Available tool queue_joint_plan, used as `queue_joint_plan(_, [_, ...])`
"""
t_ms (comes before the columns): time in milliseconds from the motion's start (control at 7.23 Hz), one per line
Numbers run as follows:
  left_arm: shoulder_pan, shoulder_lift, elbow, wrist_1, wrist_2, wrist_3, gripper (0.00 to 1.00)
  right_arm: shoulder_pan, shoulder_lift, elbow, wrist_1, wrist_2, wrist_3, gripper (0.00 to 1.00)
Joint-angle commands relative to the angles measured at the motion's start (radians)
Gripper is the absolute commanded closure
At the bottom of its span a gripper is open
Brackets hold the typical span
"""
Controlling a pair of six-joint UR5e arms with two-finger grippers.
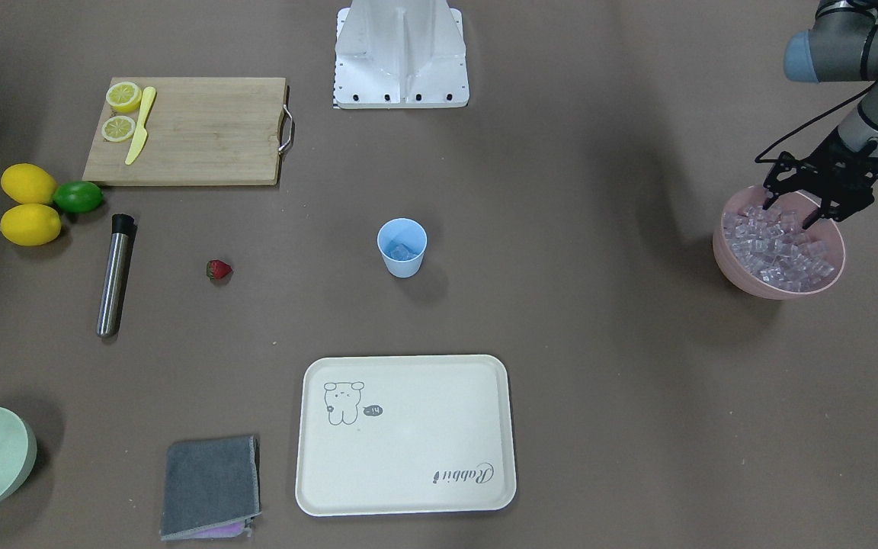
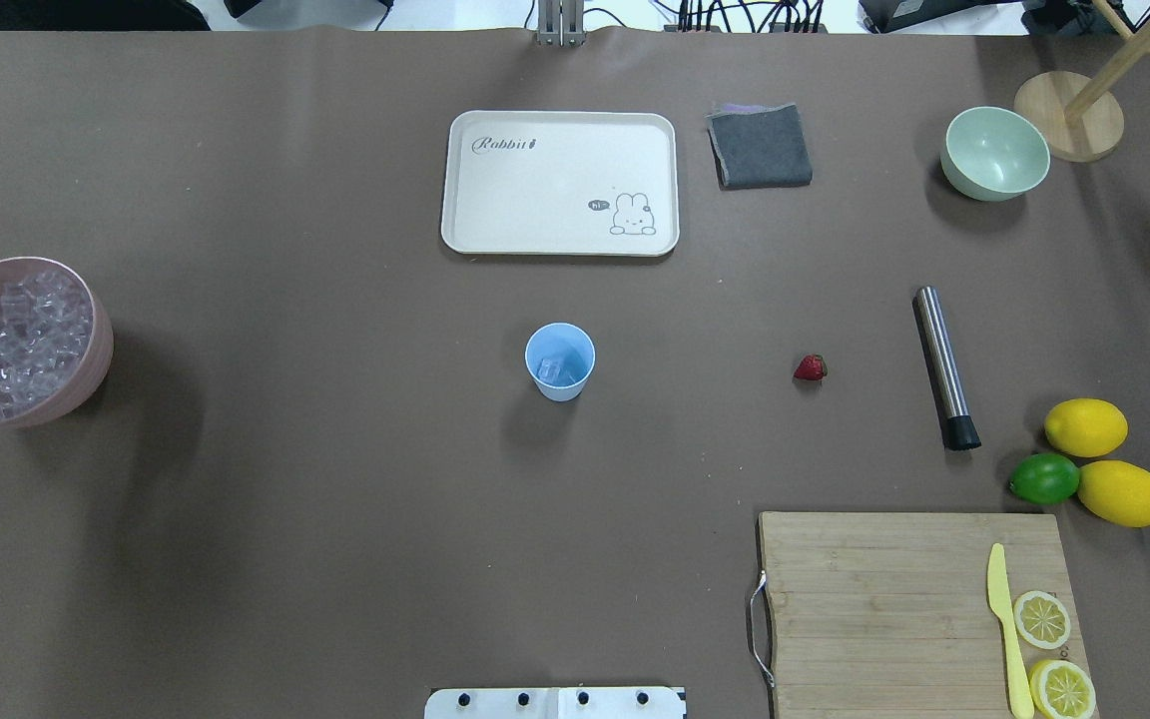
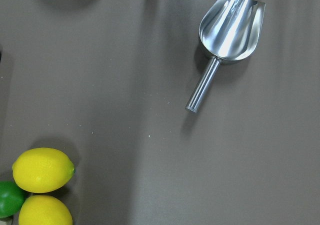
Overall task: Mash ice and strawberries in cup
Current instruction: 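Lower the left gripper into the bowl and grasp a third ice cube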
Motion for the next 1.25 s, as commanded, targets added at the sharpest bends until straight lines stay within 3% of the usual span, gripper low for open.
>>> queue_joint_plan(0, [0.000, -0.001, 0.007, 0.000, 0.006, 0.004, 0.27, 0.000, 0.000, 0.000, 0.000, 0.000, 0.000, 0.00])
queue_joint_plan(277, [0.000, -0.004, 0.008, 0.000, 0.006, 0.004, 0.27, 0.000, 0.000, 0.000, 0.000, 0.000, 0.000, 0.00])
queue_joint_plan(692, [-0.002, -0.005, 0.002, 0.002, 0.001, 0.004, 0.81, 0.000, 0.000, 0.000, 0.000, 0.000, 0.000, 0.00])
queue_joint_plan(830, [-0.003, -0.004, -0.001, 0.002, -0.002, 0.004, 0.92, 0.000, 0.000, 0.000, 0.000, 0.000, 0.000, 0.00])
queue_joint_plan(1107, [-0.017, -0.004, -0.006, 0.002, -0.032, 0.004, 0.97, 0.000, 0.000, 0.000, 0.000, 0.000, 0.000, 0.00])
